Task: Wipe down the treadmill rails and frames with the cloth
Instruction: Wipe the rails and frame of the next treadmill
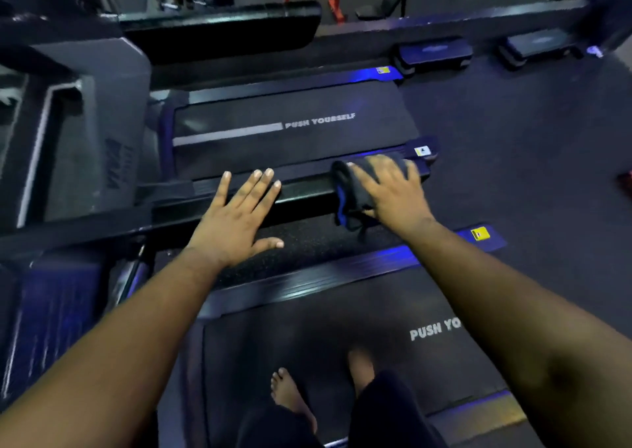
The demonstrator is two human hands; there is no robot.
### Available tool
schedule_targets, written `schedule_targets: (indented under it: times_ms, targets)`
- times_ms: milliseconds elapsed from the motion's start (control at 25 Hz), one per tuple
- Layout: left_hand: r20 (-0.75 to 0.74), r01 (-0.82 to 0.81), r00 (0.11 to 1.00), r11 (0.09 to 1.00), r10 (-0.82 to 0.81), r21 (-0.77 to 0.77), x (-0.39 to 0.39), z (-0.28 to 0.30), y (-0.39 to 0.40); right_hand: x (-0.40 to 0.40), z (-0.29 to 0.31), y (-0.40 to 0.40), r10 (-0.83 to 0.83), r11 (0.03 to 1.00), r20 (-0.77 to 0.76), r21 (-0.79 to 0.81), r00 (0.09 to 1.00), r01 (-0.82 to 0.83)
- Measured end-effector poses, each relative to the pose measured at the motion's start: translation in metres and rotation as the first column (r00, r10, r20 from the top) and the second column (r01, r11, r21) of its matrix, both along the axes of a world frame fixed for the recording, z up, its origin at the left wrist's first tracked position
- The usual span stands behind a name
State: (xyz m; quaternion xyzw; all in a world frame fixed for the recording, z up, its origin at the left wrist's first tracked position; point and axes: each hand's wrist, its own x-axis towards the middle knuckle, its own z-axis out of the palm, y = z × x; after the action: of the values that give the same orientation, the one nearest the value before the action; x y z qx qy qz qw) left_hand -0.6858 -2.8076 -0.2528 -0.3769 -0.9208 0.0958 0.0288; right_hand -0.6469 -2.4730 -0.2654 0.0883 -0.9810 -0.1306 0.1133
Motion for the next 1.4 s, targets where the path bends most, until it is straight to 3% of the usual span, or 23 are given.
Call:
schedule_targets:
  times_ms: [80,200,280,440,560,760,880,1000,1160,1280,1400]
  targets:
    - [-0.012,-0.070,0.997,0.997,0.070,0.026,0.015,-0.006,0.001,0.007,-0.004,0.002,-0.023,0.998,-0.052,0.063,0.998,0.026]
    - [-0.019,-0.197,0.980,0.976,0.200,0.090,0.037,-0.015,0.009,-0.009,-0.013,-0.045,0.254,0.952,-0.150,0.214,0.956,-0.219]
    - [-0.032,-0.268,0.961,0.955,0.274,0.130,0.048,-0.021,0.015,-0.014,-0.016,-0.063,0.410,0.879,-0.107,0.312,0.906,-0.361]
    - [-0.019,-0.417,0.904,0.893,0.426,0.170,0.064,-0.035,0.013,-0.017,-0.028,0.005,0.656,0.645,-0.007,0.525,0.755,-0.555]
    - [-0.005,-0.502,0.860,0.847,0.511,0.174,0.079,-0.048,0.014,-0.020,-0.018,0.009,0.715,0.558,0.049,0.559,0.697,-0.613]
    - [-0.010,-0.561,0.818,0.801,0.576,0.210,0.078,-0.052,0.007,-0.031,-0.006,-0.074,0.745,0.536,0.054,0.544,0.664,-0.645]
    - [-0.009,-0.571,0.814,0.803,0.581,0.168,0.082,-0.054,-0.003,-0.034,-0.008,-0.045,0.764,0.540,0.050,0.495,0.643,-0.681]
    - [0.010,-0.609,0.790,0.782,0.613,0.136,0.087,-0.048,-0.011,-0.033,0.001,-0.022,0.766,0.513,0.145,0.450,0.626,-0.731]
    - [-0.006,-0.647,0.761,0.759,0.649,0.066,0.090,-0.041,-0.029,-0.044,0.011,-0.109,0.776,0.460,0.218,0.446,0.592,-0.767]
    - [-0.064,-0.656,0.753,0.755,0.654,0.001,0.089,-0.036,-0.048,-0.046,0.007,-0.145,0.769,0.480,0.224,0.417,0.599,-0.772]
    - [-0.065,-0.668,0.744,0.741,0.665,-0.069,0.090,-0.028,-0.062,-0.049,0.010,-0.111,0.760,0.521,0.238,0.333,0.604,-0.786]
